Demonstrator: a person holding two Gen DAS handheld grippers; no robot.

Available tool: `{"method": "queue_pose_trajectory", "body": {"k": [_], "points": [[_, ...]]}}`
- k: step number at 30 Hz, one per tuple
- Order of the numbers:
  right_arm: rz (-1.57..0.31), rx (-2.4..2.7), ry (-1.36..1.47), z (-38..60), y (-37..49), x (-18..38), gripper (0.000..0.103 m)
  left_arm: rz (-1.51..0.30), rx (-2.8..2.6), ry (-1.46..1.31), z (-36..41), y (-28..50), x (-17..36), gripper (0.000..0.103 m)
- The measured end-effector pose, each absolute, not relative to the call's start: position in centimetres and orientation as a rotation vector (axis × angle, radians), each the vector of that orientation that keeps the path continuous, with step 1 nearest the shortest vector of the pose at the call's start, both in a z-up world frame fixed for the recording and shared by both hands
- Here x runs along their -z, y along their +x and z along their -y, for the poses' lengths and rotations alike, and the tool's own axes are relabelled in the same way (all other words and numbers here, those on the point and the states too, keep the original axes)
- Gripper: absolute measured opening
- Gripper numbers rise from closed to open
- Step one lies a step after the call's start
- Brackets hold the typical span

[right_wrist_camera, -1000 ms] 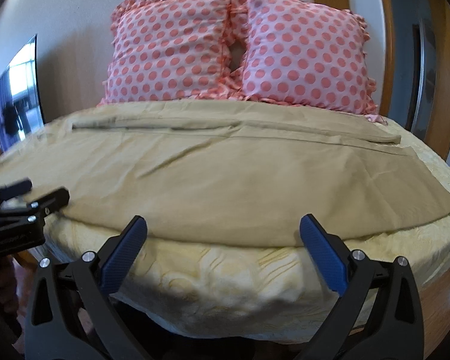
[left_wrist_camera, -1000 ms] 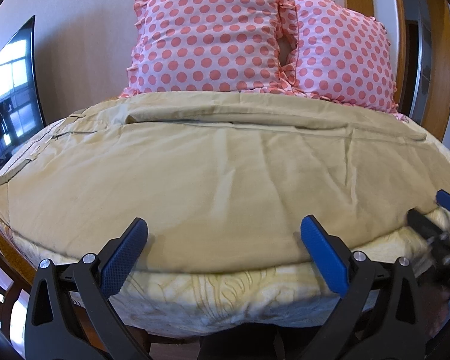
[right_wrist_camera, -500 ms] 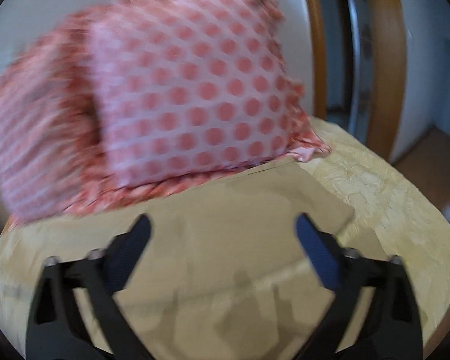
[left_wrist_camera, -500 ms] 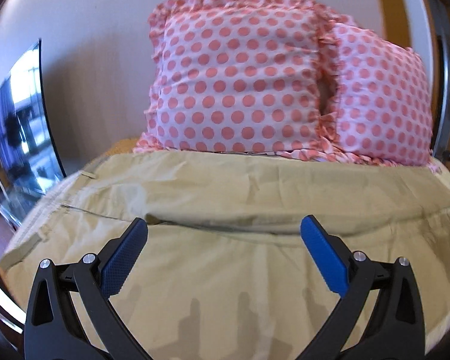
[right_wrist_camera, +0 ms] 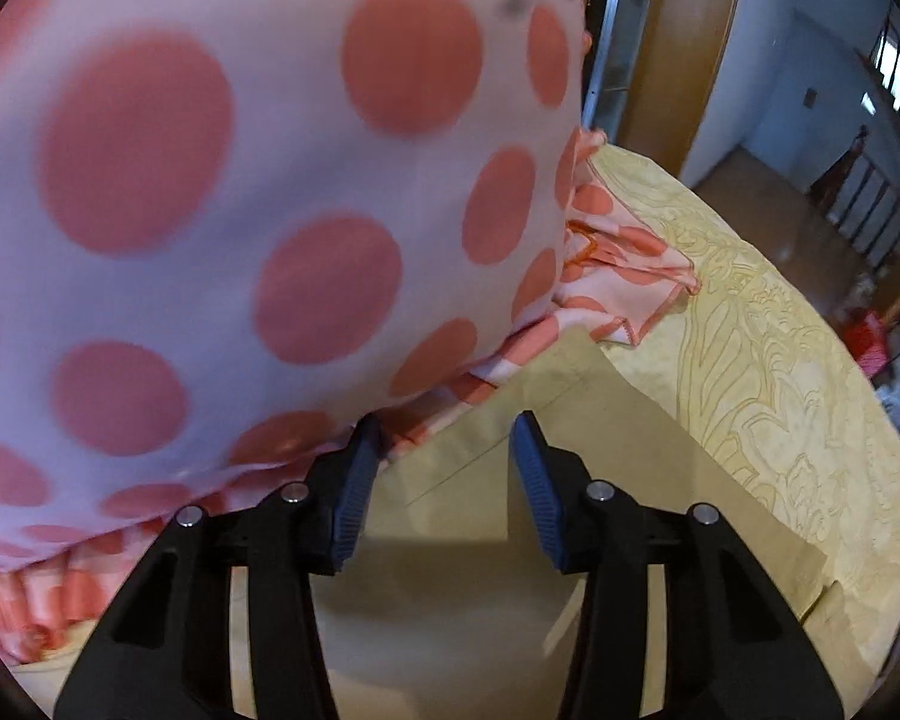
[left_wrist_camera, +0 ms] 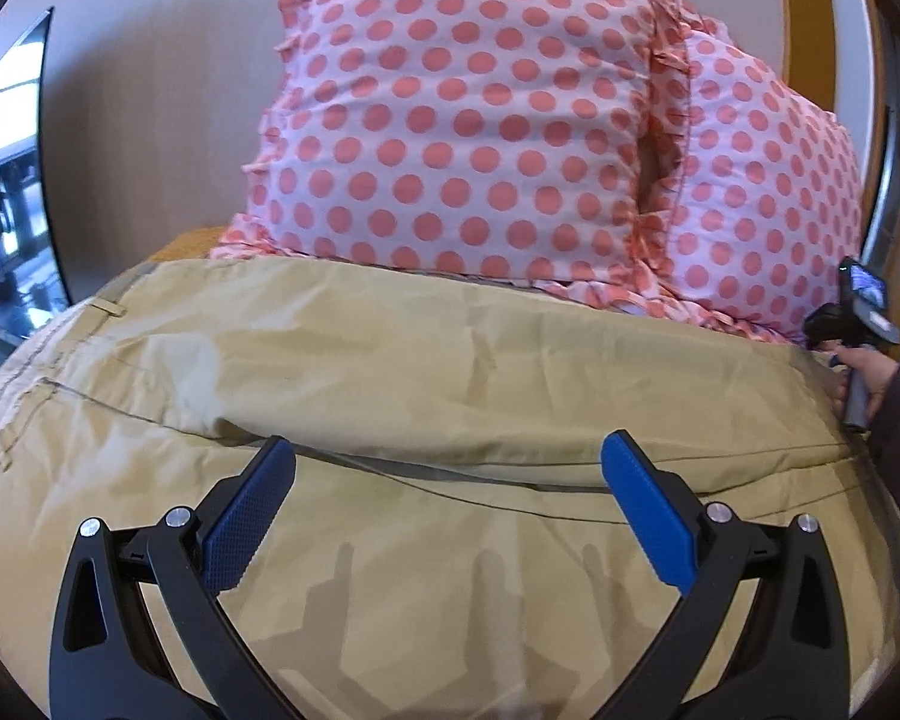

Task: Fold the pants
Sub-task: 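Reach the right gripper to the trouser leg hem and close on it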

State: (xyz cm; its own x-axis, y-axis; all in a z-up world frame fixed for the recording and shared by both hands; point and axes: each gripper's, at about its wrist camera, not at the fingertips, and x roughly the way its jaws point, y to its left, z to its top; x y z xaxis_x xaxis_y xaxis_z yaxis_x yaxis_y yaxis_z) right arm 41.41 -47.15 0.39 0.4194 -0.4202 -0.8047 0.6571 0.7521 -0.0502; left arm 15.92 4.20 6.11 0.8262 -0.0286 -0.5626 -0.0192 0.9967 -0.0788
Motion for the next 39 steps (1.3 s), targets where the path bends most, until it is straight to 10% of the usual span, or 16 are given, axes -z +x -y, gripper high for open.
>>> {"method": "queue_pose_trajectory", "body": {"k": [8, 24, 30, 33, 39], "points": [[-0.82, 0.566, 0.398, 49.7, 38.3, 0.2, 0.006, -0.685, 0.018, -0.184, -5.7, 17.3, -4.9, 0.102], [-0.442, 0.16, 0.632, 46.8, 10.6, -4.7, 0.004, -0.657, -0.009, -0.278, -7.2, 16.6, -5.0, 0.102], [-0.6, 0.149, 0.813, 47.5, 8.1, 0.7, 0.015, -0.587, -0.043, -0.094, -4.8, 14.6, -6.9, 0.102], [-0.607, 0.132, 0.906, 48.1, 7.8, 1.6, 0.048, -0.567, -0.071, -0.036, -4.6, 13.8, -7.6, 0.102], [-0.604, 0.189, 0.962, 48.1, 7.5, 1.9, 0.049, -0.562, -0.104, -0.021, -6.1, 13.4, -8.7, 0.102]]}}
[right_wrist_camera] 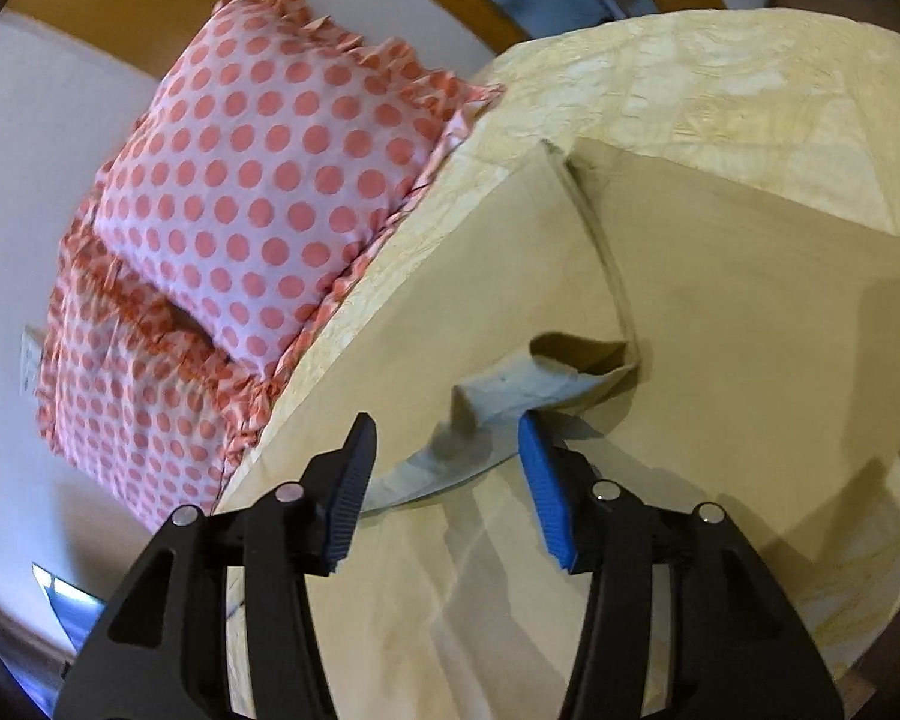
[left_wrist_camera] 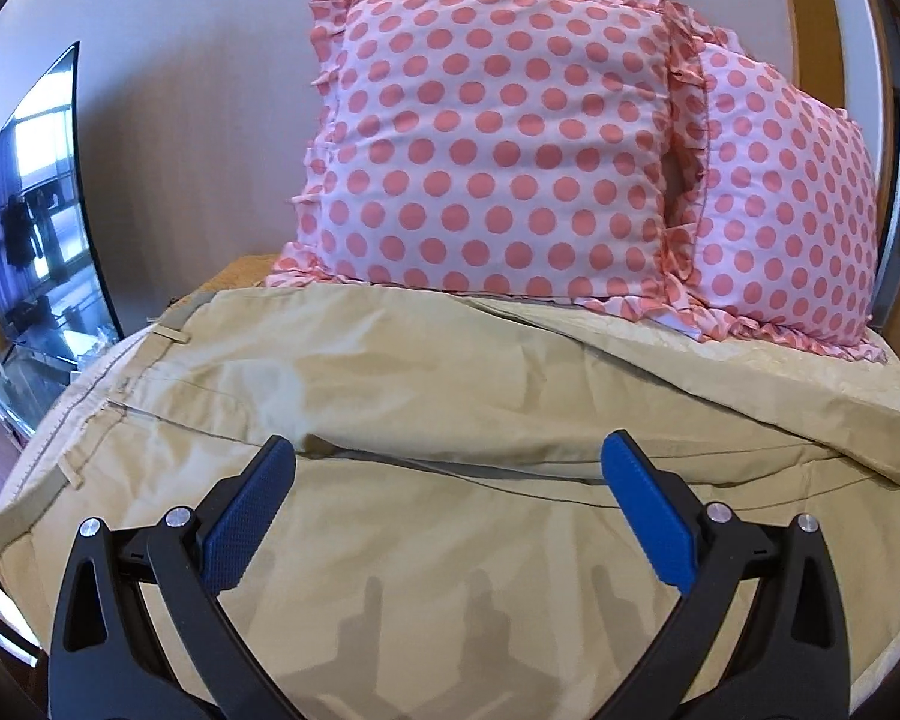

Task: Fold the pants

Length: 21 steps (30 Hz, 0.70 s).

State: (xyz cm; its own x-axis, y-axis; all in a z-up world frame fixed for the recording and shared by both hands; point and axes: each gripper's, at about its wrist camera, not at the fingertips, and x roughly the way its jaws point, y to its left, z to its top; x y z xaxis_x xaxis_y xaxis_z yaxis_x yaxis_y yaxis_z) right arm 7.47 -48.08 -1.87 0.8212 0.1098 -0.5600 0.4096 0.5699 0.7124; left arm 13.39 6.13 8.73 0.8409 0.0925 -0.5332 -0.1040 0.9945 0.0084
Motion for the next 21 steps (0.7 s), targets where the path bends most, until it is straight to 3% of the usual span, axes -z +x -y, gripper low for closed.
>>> {"method": "queue_pose_trajectory", "body": {"k": [4, 6, 7, 8, 11, 16, 21], "points": [[-0.595, 0.287, 0.935, 47.2, 7.6, 1.7, 0.05, -0.554, -0.132, -0.014, -7.1, 13.6, -8.9, 0.102], [-0.593, 0.322, 0.862, 46.6, 8.2, 1.4, 0.044, -0.547, -0.12, -0.018, -7.4, 13.6, -9.0, 0.102], [-0.589, 0.324, 0.834, 46.4, 8.4, 1.5, 0.017, -0.536, -0.1, -0.027, -7.7, 13.4, -9.0, 0.102], [-0.584, 0.285, 0.845, 46.8, 8.4, 2.0, 0.004, -0.528, -0.08, -0.04, -8.0, 13.2, -9.1, 0.102], [-0.525, 0.183, 0.965, 48.3, 7.6, 3.1, 0.001, -0.543, -0.057, -0.069, -9.1, 13.7, -9.6, 0.102], [-0.31, 0.123, 0.954, 50.3, 4.3, 0.1, 0.001, -0.599, 0.003, -0.196, -11.5, 16.1, -10.1, 0.102], [-0.228, 0.143, 0.936, 51.7, 2.2, -1.6, 0.001, -0.688, 0.048, -0.348, -13.1, 19.9, -9.7, 0.102]]}}
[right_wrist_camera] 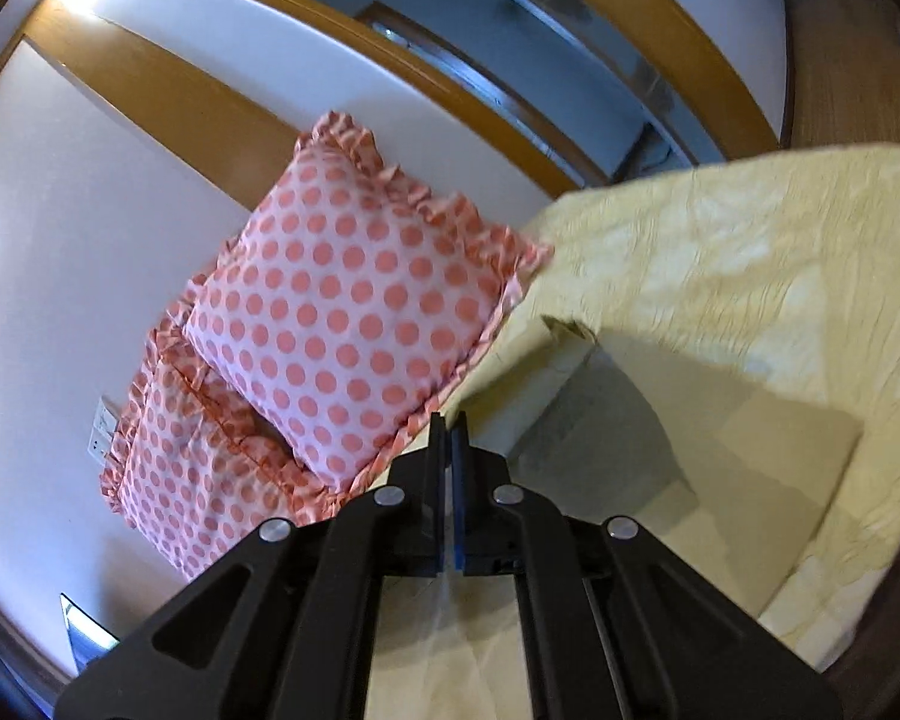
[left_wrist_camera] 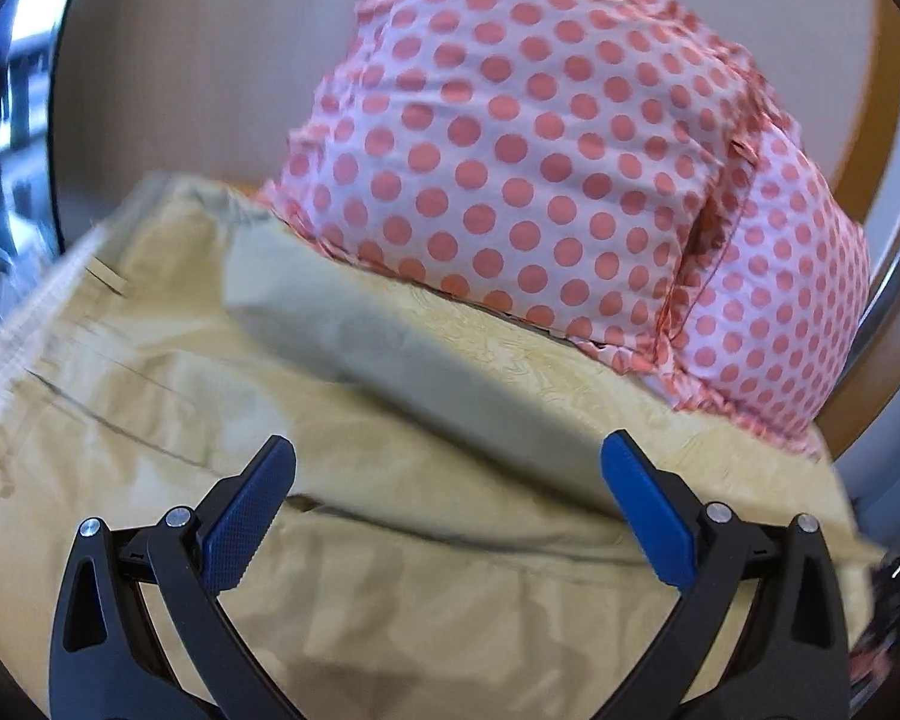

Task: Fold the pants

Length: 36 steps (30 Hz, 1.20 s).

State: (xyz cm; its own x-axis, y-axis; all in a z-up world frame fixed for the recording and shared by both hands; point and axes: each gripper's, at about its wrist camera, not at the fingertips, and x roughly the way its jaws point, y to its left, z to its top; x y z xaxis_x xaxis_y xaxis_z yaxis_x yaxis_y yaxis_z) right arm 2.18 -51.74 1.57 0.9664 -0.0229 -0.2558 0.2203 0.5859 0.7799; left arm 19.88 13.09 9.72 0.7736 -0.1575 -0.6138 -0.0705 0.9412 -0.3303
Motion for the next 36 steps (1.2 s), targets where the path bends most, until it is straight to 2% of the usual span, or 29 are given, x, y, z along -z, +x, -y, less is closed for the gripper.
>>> {"method": "queue_pose_trajectory", "body": {"k": [5, 10, 12, 13, 14, 15, 17, 18, 19, 20, 23, 27, 31, 36], "points": [[-0.232, 0.142, 0.923, 51.9, 2.0, -1.4, 0.001, -0.772, 0.022, -0.439, -13.6, 24.6, -9.3, 0.102], [-0.24, 0.137, 0.9, 51.8, 1.8, -1.2, 0.001, -0.894, -0.145, -0.35, -13.6, 29.4, -8.3, 0.101], [-0.244, 0.134, 0.891, 51.8, 1.7, -1.1, 0.001, -0.996, -0.205, -0.323, -13.8, 31.7, -7.0, 0.096], [-0.246, 0.133, 0.889, 51.8, 1.7, -1.0, 0.001, -1.038, -0.226, -0.316, -14.0, 32.5, -6.4, 0.089], [-0.248, 0.132, 0.887, 51.8, 1.7, -1.0, 0.001, -1.075, -0.244, -0.318, -14.2, 33.2, -5.9, 0.076], [-0.249, 0.129, 0.884, 51.8, 1.7, -0.9, 0.001, -1.103, -0.26, -0.328, -14.5, 33.7, -5.4, 0.069], [-0.259, 0.126, 0.871, 51.7, 1.7, -0.8, 0.001, -1.123, -0.282, -0.387, -15.5, 33.6, -4.8, 0.035], [-0.264, 0.121, 0.864, 51.7, 1.8, -0.8, 0.001, -1.106, -0.274, -0.412, -15.8, 33.1, -5.0, 0.03], [-0.267, 0.117, 0.861, 51.7, 1.9, -0.8, 0.001, -1.066, -0.25, -0.442, -16.3, 32.0, -5.6, 0.017], [-0.269, 0.111, 0.858, 51.9, 2.1, -0.8, 0.001, -1.025, -0.232, -0.453, -16.6, 30.7, -6.5, 0.012], [-0.254, 0.096, 0.851, 52.3, 2.2, -1.3, 0.001, -0.871, -0.153, -0.494, -17.8, 24.2, -9.8, 0.01], [-0.194, 0.101, 0.82, 53.2, 0.6, -2.4, 0.001, -0.732, -0.088, -0.522, -18.7, 13.6, -11.5, 0.01], [-0.25, 0.153, 0.833, 53.9, -0.1, -0.8, 0.001, -0.741, -0.113, -0.538, -18.6, 4.2, -7.5, 0.01], [-0.312, 0.202, 0.908, 54.9, -1.0, 2.4, 0.001, -0.749, -0.188, -0.548, -18.7, -0.1, -3.5, 0.01]]}}
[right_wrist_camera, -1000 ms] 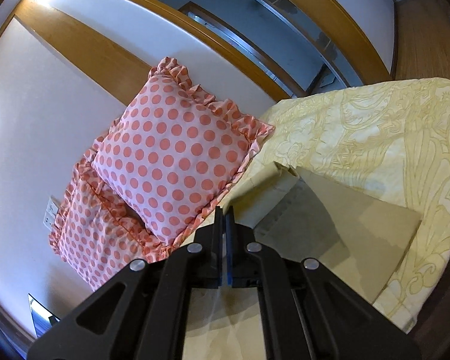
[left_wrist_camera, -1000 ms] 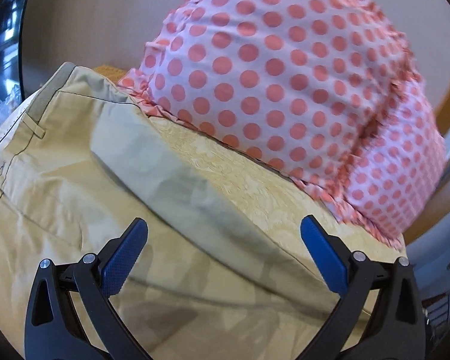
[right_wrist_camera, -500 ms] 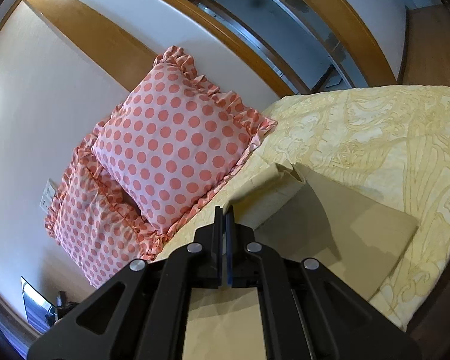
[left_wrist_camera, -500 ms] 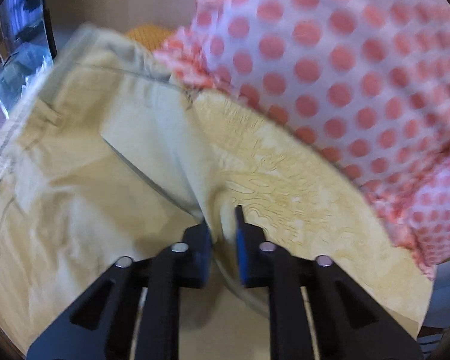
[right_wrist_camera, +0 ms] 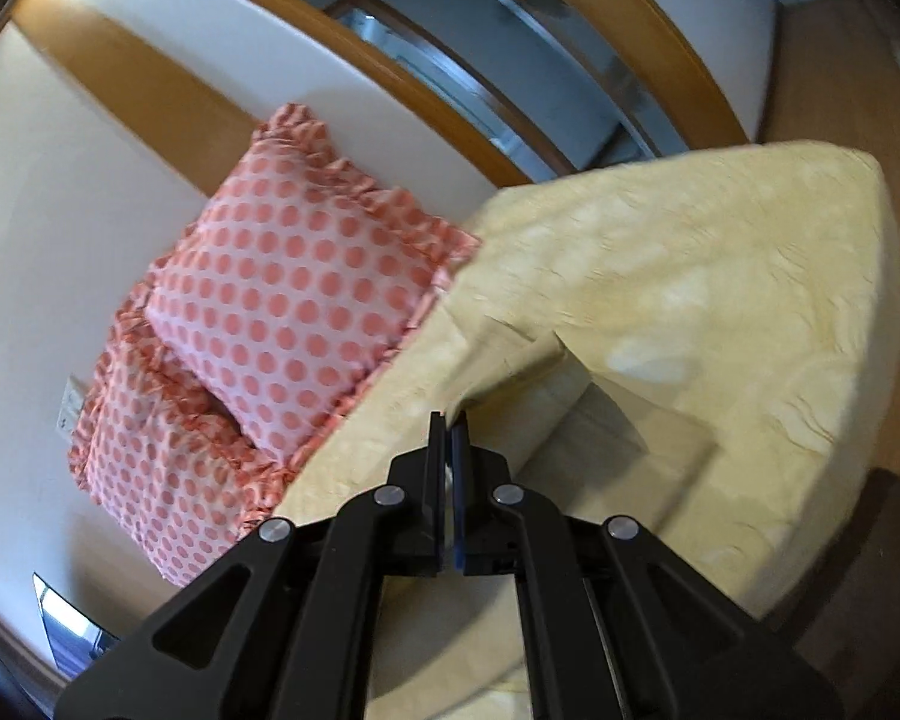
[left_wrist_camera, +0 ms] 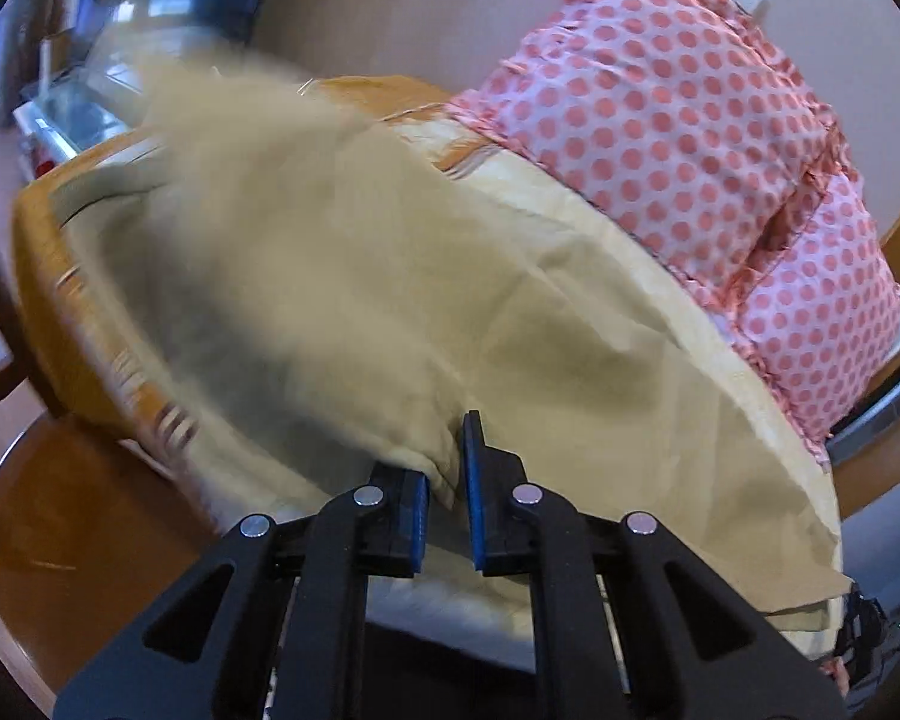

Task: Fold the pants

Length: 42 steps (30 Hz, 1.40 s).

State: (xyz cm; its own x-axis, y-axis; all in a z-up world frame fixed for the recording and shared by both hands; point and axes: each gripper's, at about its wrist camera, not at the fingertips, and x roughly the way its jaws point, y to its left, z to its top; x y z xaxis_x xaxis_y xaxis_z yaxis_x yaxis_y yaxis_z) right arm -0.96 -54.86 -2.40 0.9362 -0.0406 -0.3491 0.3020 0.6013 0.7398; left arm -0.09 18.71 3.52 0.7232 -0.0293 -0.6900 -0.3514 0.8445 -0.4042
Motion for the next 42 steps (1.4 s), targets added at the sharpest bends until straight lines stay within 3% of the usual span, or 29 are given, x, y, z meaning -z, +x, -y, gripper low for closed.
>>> {"method": "queue_pose_trajectory", "body": {"k": [13, 16, 17, 19, 21, 23, 24, 28, 30, 31, 32, 36, 42], "points": [[-0.387, 0.295, 0.89, 54.3, -3.7, 4.5, 0.003, -0.705, -0.121, -0.463, -18.5, -2.3, -2.4, 0.011], [-0.387, 0.322, 0.873, 54.1, -4.3, 4.1, 0.017, -0.697, -0.081, -0.435, -18.7, -3.2, -2.9, 0.013], [-0.381, 0.337, 0.865, 54.1, -4.6, 3.9, 0.034, -0.69, -0.069, -0.426, -18.9, -3.6, -3.2, 0.015], [-0.351, 0.375, 0.855, 54.4, -5.3, 3.4, 0.055, -0.679, -0.048, -0.405, -19.2, -4.5, -3.8, 0.02], [-0.34, 0.411, 0.849, 55.0, -5.5, 3.3, 0.055, -0.642, -0.085, -0.352, -19.3, -5.8, -4.8, 0.034], [-0.355, 0.428, 0.854, 55.7, -5.0, 3.6, 0.054, -0.584, -0.117, -0.307, -19.4, -6.9, -5.9, 0.067], [-0.38, 0.438, 0.856, 55.9, -4.6, 4.1, 0.052, -0.529, -0.144, -0.284, -19.3, -7.6, -6.8, 0.072], [-0.399, 0.391, 0.844, 55.0, -3.8, 4.9, 0.035, -0.452, -0.167, -0.215, -19.0, -6.9, -8.2, 0.079], [-0.398, 0.361, 0.833, 54.1, -3.5, 5.2, 0.022, -0.446, -0.16, -0.211, -19.0, -5.7, -8.1, 0.08], [-0.402, 0.35, 0.827, 53.9, -3.2, 5.4, 0.009, -0.445, -0.156, -0.207, -19.0, -4.7, -7.8, 0.081], [-0.403, 0.341, 0.829, 53.8, -3.0, 5.6, 0.006, -0.451, -0.159, -0.201, -19.0, -3.8, -7.4, 0.083], [-0.357, 0.321, 0.779, 53.4, -2.3, 4.5, 0.003, -0.523, -0.165, -0.211, -19.9, -1.3, -4.8, 0.083], [-0.242, 0.045, 0.65, 46.4, 0.9, -3.5, 0.003, -0.575, -0.166, -0.259, -20.7, -0.6, -2.0, 0.084]]}}
